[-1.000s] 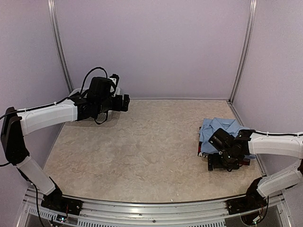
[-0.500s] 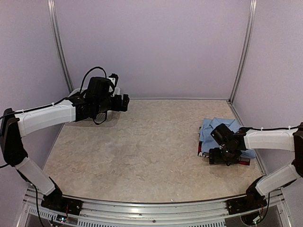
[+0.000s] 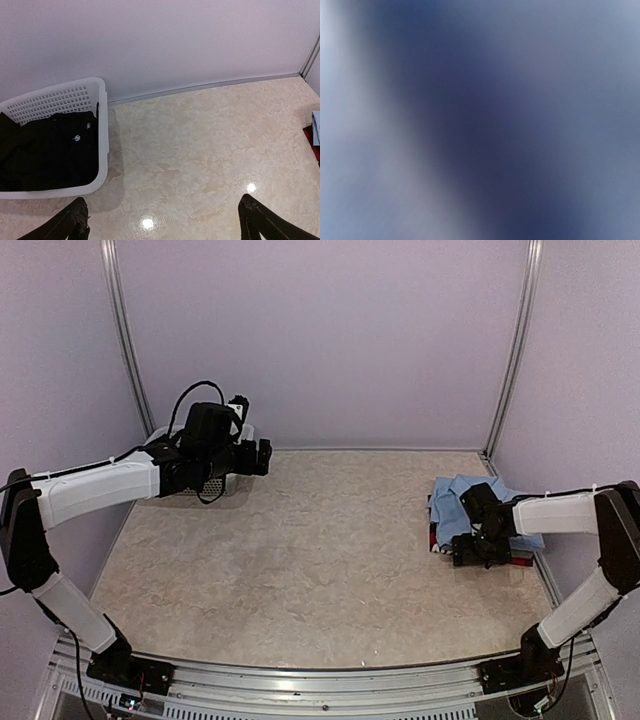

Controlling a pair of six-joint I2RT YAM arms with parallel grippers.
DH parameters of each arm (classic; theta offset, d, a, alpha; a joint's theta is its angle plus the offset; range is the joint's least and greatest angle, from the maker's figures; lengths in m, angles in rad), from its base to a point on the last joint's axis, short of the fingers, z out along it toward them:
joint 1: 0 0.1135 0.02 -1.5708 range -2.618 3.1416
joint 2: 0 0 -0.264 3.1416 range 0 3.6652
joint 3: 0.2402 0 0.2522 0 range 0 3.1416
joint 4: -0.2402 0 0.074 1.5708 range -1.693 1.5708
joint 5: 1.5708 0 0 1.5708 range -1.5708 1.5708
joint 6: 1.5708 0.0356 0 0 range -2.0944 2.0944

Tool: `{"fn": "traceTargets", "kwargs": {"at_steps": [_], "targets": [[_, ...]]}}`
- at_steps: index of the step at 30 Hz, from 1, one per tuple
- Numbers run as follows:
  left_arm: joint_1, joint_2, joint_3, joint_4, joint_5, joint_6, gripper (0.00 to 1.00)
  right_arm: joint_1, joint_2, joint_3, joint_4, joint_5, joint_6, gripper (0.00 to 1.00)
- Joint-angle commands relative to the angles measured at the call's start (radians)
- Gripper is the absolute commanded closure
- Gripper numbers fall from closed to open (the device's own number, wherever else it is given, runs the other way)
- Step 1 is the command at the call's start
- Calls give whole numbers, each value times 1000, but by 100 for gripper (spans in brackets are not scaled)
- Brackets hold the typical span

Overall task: Fold and stack the long sleeve shirts
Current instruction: Move the square-folded shirt to the corner of the board.

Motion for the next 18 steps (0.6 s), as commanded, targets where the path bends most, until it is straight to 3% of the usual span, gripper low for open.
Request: {"fn": "traceTargets", "kwargs": {"at_steps": [1, 11, 18], "targets": [[-6, -21, -1, -10, -22, 6, 1, -44, 114, 74, 85, 26, -149, 6], [-3, -14, -6, -37, -61, 8, 1, -84, 322, 258, 95, 126, -307, 4], [1, -16, -6, -43, -72, 10, 1, -117, 292, 263, 18, 195, -252, 3]]}}
